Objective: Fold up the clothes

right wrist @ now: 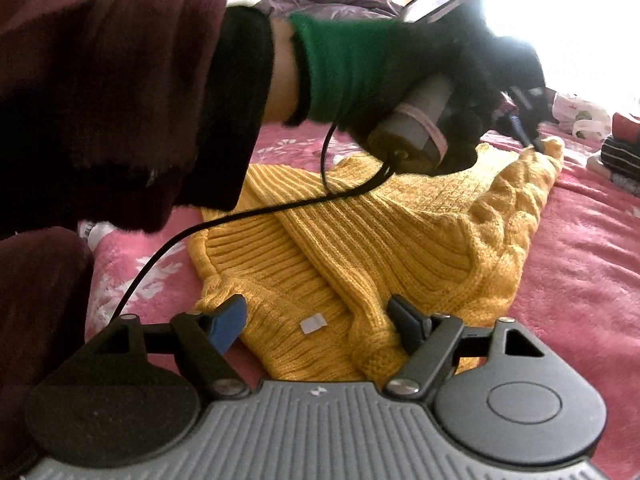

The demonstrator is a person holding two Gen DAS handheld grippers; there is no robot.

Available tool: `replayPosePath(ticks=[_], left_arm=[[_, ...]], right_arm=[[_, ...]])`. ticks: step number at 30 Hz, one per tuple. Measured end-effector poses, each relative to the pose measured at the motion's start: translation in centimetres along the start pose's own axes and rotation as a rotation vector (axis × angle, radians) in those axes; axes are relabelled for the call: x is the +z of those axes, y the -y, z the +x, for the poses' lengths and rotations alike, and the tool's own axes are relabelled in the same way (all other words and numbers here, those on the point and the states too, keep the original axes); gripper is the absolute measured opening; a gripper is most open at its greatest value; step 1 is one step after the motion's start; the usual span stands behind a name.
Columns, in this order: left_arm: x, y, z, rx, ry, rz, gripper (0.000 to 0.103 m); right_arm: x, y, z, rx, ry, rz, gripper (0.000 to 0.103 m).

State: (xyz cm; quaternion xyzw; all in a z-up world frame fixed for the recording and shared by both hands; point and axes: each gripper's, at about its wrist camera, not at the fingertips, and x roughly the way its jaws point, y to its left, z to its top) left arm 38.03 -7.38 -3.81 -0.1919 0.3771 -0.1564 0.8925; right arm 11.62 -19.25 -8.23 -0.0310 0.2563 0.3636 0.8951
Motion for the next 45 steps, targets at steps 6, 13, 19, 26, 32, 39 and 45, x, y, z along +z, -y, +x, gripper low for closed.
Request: replayPosePath(ticks=[6,13,19,26,32,39,45], left_arm=[[-0.5,-0.3,0.4,0.033,-0.022,-0.050,0.003],[1.2,2.5,-1.3,0.095,-0.010,0.159,0.003],[1.5,5.4,0.2,0.107,0.022,0.336,0.003],[2.3,2.9,5.8,0.195,-0.040,0.231,0.010],[2.7,3.3,1.8,0.154,0.024,0.262,0.011],[-0.9,5.2,-5.2,0.042,0.060,0.358,0.011],[-4.5,5.0,-1.3,0.106,-0.052,0.422,0.017]], right_arm=[[0.1,0.4,-0.1,0.000,-0.006,0.006,0.079],[-0.1,-0.1,0.2,-0.003,-0.006,0.000,0.079],[-0.4,-0.2,0.1,0.000,-0.003,0.003,0.079],[-0.4,0.0,0.3,0.006,-0.005,0.010,0.080],[-0.4,-0.1,0.3,0.008,-0.006,0.009,0.080],[-0.4,-0.5,0.2,-0.005,-0.008,-0.006,0.080],[-0.4,-0.6,0.2,-0.009,-0.011,-0.013,0.080]])
